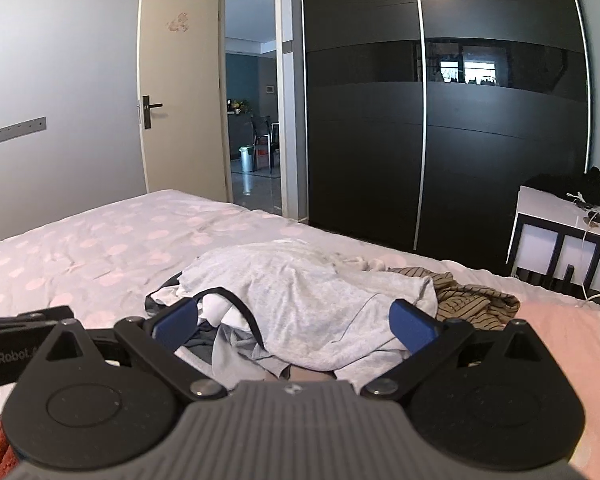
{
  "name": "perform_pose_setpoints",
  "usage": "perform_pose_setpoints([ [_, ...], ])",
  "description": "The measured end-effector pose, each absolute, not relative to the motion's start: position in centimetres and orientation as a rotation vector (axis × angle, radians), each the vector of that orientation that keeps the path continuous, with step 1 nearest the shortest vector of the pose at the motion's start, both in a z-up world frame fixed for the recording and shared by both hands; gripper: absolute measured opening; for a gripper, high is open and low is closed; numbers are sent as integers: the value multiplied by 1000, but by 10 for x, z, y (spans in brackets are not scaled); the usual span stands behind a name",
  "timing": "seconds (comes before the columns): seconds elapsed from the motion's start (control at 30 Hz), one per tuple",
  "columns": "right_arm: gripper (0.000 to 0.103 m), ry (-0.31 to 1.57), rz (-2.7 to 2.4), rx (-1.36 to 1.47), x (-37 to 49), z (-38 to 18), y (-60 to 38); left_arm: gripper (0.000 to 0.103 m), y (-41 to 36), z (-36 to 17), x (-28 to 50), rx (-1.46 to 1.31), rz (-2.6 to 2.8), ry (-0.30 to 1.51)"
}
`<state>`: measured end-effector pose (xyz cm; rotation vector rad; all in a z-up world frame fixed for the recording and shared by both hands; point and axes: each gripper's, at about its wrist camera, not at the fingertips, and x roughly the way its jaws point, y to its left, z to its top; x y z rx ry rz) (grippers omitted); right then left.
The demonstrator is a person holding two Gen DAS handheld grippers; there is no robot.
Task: Fold clothes
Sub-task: 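Move both grippers toward the pile of clothes on the bed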
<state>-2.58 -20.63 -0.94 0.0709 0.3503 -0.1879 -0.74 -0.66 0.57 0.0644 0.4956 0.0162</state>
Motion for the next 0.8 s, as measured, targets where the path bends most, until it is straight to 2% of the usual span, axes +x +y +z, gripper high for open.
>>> perform_pose_setpoints([
  [0.8, 103, 392, -162, 57, -21, -16, -208, 99, 4, 0, -5, 40, 29, 537],
])
